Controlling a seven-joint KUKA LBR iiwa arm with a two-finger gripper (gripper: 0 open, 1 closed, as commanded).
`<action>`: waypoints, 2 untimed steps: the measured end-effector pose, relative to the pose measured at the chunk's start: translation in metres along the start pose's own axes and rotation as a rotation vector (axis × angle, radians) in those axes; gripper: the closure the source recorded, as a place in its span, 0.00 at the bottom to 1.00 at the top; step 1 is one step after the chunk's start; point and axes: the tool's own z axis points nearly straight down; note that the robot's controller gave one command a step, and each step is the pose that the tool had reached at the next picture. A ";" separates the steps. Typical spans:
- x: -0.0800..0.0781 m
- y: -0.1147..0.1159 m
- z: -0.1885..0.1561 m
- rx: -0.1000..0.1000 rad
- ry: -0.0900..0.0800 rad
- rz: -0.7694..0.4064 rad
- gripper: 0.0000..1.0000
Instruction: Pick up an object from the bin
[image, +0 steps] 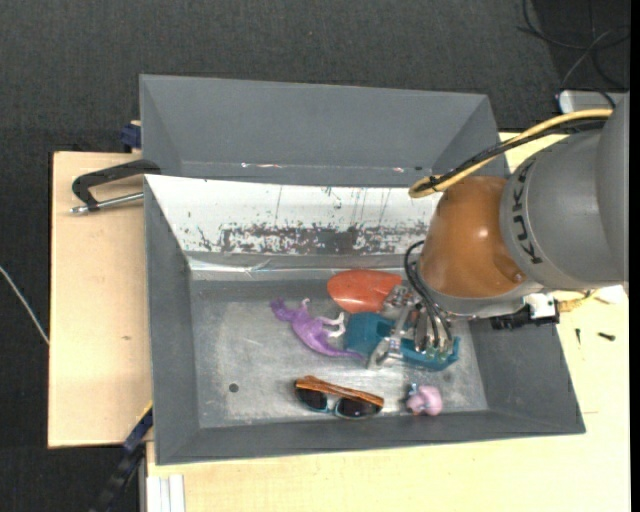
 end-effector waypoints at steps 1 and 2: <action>0.000 0.000 0.000 0.000 0.000 0.000 1.00; 0.022 -0.004 -0.071 0.003 0.010 0.149 1.00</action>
Offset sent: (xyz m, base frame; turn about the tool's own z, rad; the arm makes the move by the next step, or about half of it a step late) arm -0.0221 0.0009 0.0725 0.1508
